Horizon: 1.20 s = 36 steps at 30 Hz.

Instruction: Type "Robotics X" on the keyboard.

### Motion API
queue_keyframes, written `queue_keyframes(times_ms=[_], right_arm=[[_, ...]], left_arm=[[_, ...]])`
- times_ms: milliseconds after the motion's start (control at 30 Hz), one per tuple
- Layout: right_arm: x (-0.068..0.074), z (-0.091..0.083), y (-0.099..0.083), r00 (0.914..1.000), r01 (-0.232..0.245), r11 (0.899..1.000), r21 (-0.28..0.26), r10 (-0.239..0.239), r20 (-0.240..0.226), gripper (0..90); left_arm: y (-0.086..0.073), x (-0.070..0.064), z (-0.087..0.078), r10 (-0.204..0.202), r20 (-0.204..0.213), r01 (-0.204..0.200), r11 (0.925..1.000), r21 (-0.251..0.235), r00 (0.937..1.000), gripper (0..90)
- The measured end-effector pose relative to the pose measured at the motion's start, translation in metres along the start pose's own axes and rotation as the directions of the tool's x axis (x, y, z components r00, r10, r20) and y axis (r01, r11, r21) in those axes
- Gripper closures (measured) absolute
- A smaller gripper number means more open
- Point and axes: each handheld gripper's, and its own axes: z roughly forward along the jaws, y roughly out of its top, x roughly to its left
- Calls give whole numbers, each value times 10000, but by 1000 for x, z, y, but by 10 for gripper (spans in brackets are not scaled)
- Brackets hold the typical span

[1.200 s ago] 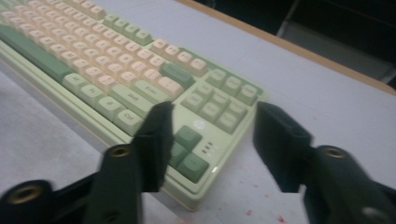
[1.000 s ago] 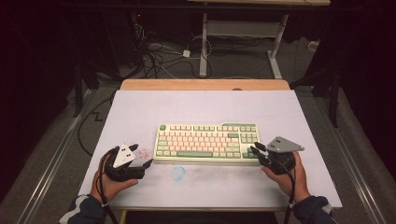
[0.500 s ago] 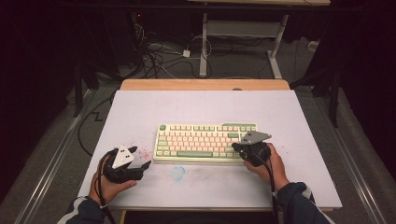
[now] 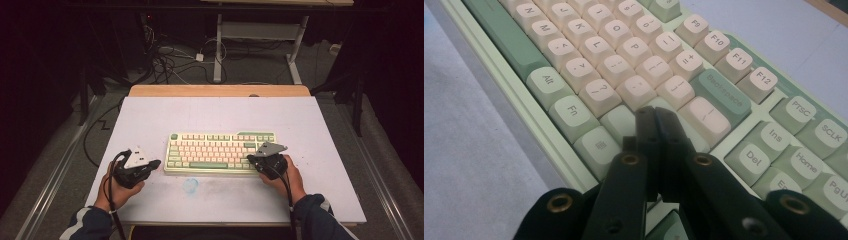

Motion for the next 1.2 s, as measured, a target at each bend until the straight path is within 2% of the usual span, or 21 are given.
queue_keyframes(times_ms=[100, 133, 333, 500, 833, 1100, 1200], right_arm=[[0, 0, 0, 10000, -1, 10000, -23, 1, 22, 900], [0, 0, 0, 10000, 13, 10000, -32, -13, 40, 900], [2, 0, 0, 9999, 81, 10000, 2, -81, 125, 900], [2, 0, -1, 9998, 124, 9999, -46, -123, 141, 900], [3, 0, -1, 9998, 99, 9999, -32, -99, 177, 900], [4, 0, -1, 9994, 212, 9998, -35, -211, 260, 900], [5, 0, -1, 9995, 167, 9999, -31, -166, 258, 900]], left_arm=[[14, -7, 16, 180, 55, -180, 9998, 61, 9998, 872], [14, -7, 16, 180, 55, -180, 9998, 61, 9998, 872], [26, -19, 42, 386, 398, -400, 9986, 350, 9985, 872], [27, -27, 60, 539, 553, -572, 9965, 602, 9970, 872], [28, -35, 87, 468, 738, -537, 9940, 951, 9962, 872], [27, -42, 114, 441, 743, -540, 9890, 1378, 9963, 872], [26, -45, 122, 570, 691, -665, 9872, 1448, 9960, 872]])
